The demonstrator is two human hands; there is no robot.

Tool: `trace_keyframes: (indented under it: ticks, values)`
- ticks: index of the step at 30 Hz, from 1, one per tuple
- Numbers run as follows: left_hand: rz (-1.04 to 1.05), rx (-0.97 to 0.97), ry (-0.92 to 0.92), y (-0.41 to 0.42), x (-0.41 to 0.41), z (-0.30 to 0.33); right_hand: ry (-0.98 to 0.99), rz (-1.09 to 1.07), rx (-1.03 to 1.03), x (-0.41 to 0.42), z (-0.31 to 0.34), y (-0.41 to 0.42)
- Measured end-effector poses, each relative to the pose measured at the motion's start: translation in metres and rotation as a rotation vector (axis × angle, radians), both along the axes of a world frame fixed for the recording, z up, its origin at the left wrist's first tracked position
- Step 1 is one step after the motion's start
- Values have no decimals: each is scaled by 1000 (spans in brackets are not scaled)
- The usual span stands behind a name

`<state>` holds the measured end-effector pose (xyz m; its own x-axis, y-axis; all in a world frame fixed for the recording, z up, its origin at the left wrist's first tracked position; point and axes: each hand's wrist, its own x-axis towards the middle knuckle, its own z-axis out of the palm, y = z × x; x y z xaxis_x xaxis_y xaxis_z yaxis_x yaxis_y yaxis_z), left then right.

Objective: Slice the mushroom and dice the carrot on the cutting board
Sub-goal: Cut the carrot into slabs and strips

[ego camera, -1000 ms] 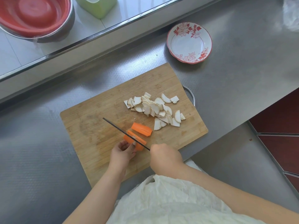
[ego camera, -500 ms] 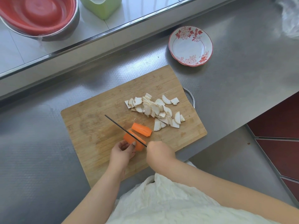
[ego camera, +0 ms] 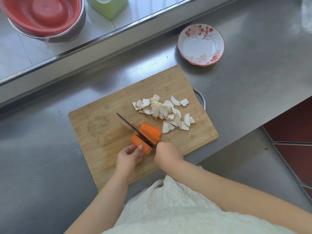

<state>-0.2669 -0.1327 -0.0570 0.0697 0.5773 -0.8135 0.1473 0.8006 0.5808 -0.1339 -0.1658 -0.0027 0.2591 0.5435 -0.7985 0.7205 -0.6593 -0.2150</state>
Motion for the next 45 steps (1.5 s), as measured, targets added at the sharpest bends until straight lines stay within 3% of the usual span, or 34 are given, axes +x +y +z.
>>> trace_keyframes:
  ticks: [15, 23, 45]
  values:
    - [-94, -95, -58, 10, -7, 1, 7, 28, 33, 6, 1, -1]
    - [-108, -93, -57, 10, -10, -3, -43, 79, 142, 9, 22, -26]
    - [-128, -57, -75, 9, -11, -6, -19, 136, 124, 2, 31, -29]
